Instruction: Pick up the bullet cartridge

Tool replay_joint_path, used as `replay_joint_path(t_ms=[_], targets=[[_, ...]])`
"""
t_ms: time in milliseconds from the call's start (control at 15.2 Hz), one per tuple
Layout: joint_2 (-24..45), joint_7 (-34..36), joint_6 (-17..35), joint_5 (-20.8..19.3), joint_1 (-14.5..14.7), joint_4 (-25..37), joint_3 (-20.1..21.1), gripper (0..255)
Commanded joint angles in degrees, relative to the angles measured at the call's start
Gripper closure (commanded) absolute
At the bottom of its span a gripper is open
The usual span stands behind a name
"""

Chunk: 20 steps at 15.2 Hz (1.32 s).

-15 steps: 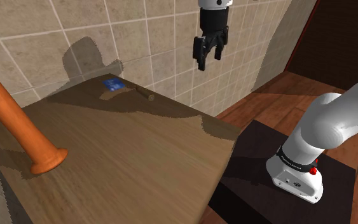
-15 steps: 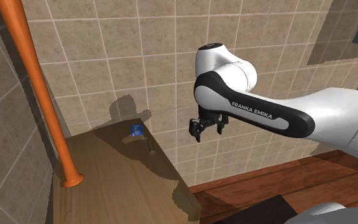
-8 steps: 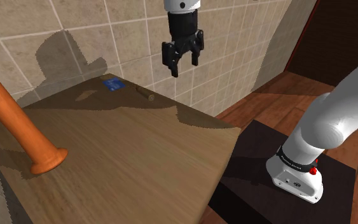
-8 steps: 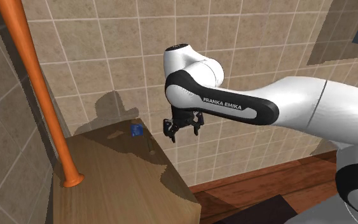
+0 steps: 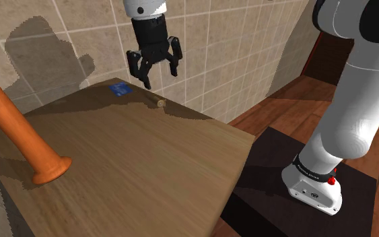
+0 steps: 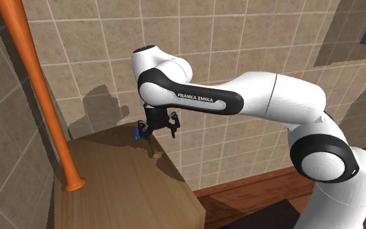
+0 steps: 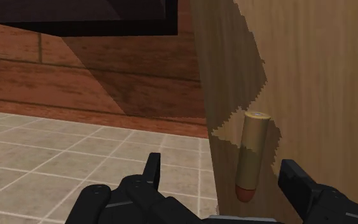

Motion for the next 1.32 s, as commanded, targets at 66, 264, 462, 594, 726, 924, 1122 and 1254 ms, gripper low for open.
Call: replay_joint_path(t_ms=[66, 264, 462, 594, 726, 924, 1122, 1254], targets=[[8.45, 4.72, -3.38, -4.40, 4.79, 9.91, 0.74, 0], [7.33, 4.49, -0.48, -3.67, 3.99, 6.08, 0.53, 0], [6.49, 4.34, 2.25, -3.16, 3.25, 2.62, 0.49, 0], [6.13, 4.28, 3.63, -2.96, 2.93, 0.93, 0.46, 0], [5.96, 4.26, 3.78, -2.86, 2.84, 0.64, 0.47, 255], [5.91, 4.24, 3.81, -2.83, 2.82, 0.56, 0.47, 255], [5.91, 4.23, 3.86, -2.83, 2.80, 0.53, 0.47, 255], [5.89, 4.24, 3.87, -2.82, 2.81, 0.50, 0.47, 255]])
